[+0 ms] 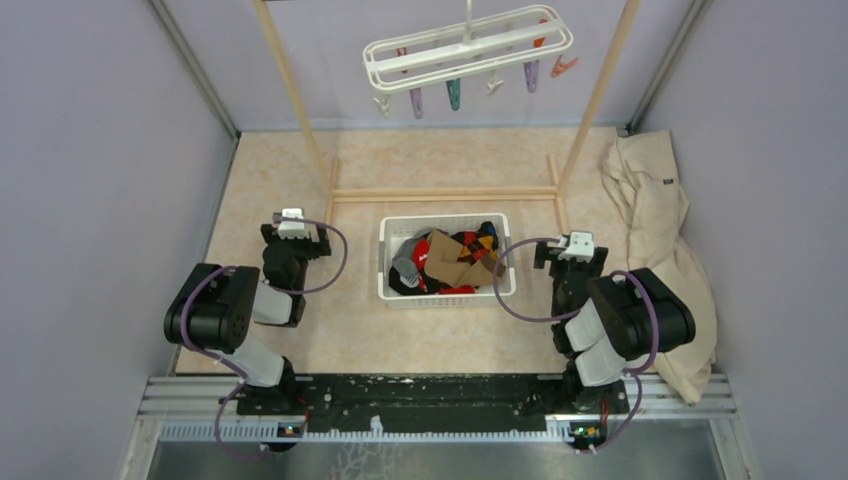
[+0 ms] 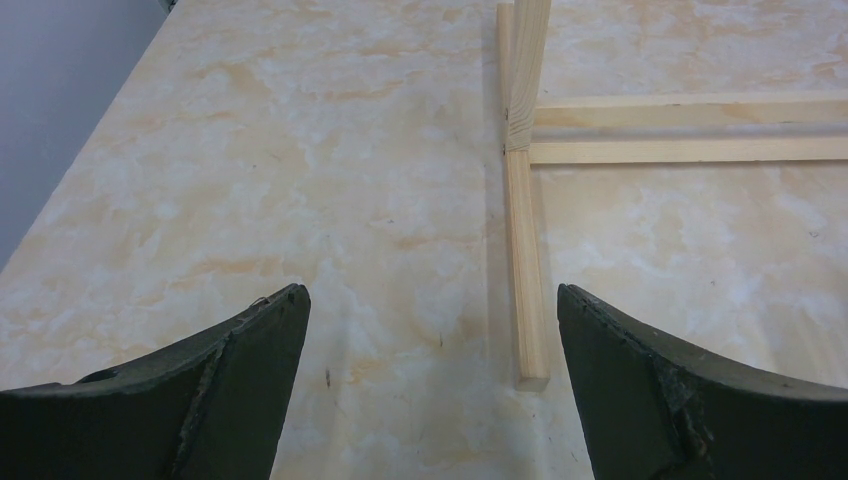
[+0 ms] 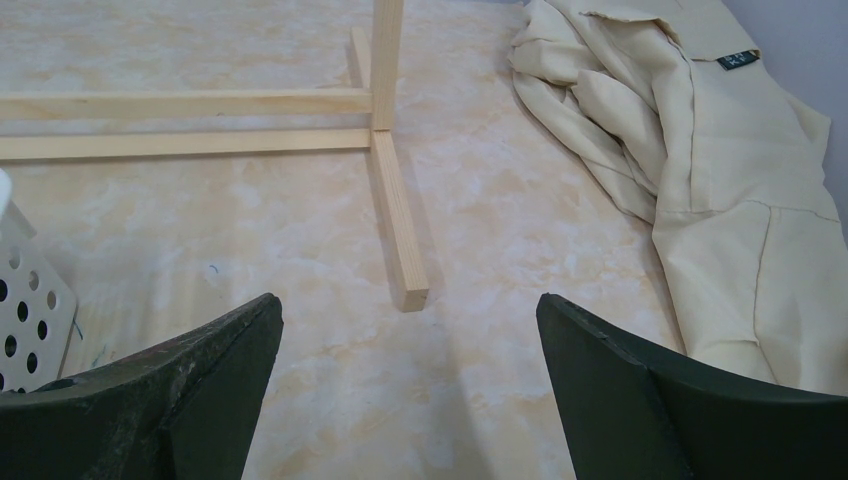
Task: Remove the socks clipped to the hanger
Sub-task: Reset both arms
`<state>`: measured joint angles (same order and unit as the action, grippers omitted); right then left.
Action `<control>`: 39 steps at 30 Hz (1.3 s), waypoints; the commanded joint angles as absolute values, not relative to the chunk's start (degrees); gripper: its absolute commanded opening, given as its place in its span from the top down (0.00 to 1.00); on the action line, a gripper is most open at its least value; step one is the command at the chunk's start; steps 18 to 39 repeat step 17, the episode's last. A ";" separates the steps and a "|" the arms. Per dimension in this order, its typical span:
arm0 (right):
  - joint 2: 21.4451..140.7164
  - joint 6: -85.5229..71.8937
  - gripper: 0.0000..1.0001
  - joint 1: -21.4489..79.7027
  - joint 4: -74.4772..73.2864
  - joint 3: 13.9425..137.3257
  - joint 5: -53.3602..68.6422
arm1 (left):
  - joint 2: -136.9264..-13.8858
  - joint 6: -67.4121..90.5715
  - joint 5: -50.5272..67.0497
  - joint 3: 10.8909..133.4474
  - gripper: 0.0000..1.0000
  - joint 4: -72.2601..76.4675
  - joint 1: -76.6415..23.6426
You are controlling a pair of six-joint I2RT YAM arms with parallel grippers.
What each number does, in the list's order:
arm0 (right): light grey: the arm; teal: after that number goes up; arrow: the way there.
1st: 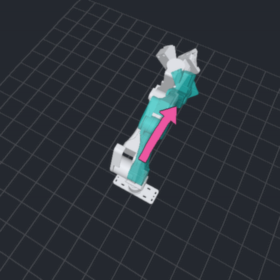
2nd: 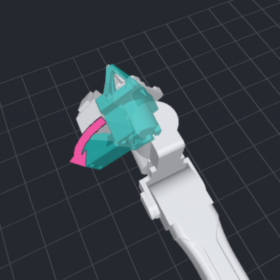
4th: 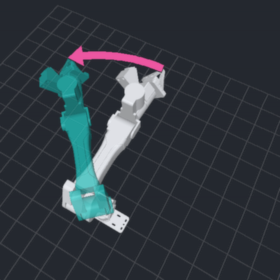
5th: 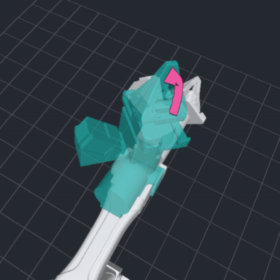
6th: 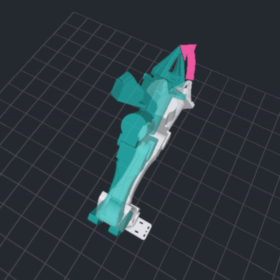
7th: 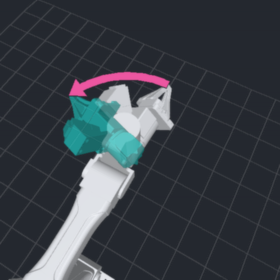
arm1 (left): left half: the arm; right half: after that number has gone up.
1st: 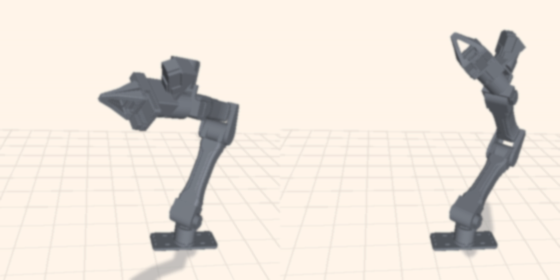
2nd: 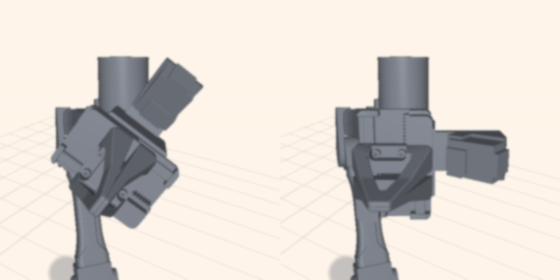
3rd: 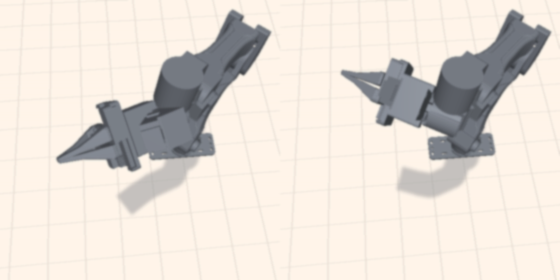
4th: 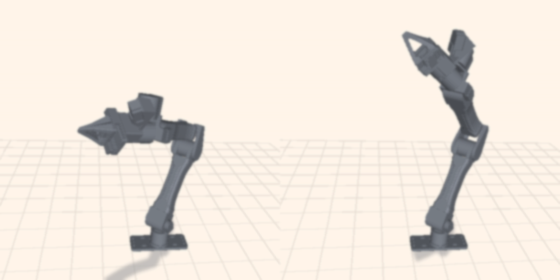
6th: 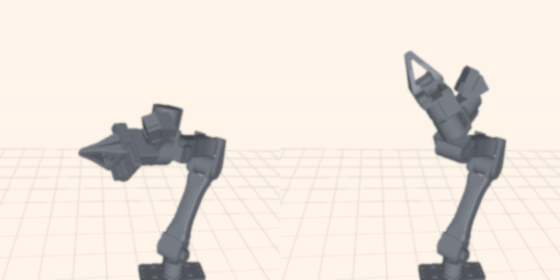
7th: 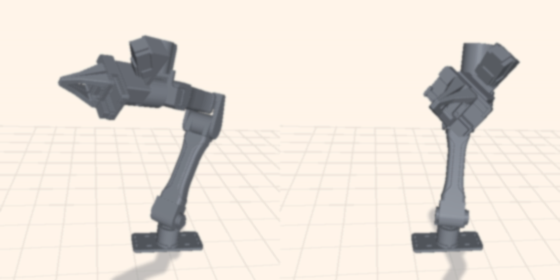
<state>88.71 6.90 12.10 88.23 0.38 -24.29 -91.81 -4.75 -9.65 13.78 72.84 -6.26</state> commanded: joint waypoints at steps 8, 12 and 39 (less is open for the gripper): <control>88.23 6.78 0.01 11.79 96.47 -0.31 -23.64 | -91.23 -4.66 -9.32 13.89 0.01 73.24 -5.89; 88.09 6.85 0.01 11.78 95.96 -0.26 -23.57 | -91.23 -4.61 -9.29 13.89 0.01 73.23 -5.89; 87.76 6.76 0.01 11.74 94.89 -0.26 -23.51 | -91.23 -4.61 -9.32 13.89 0.01 73.21 -5.89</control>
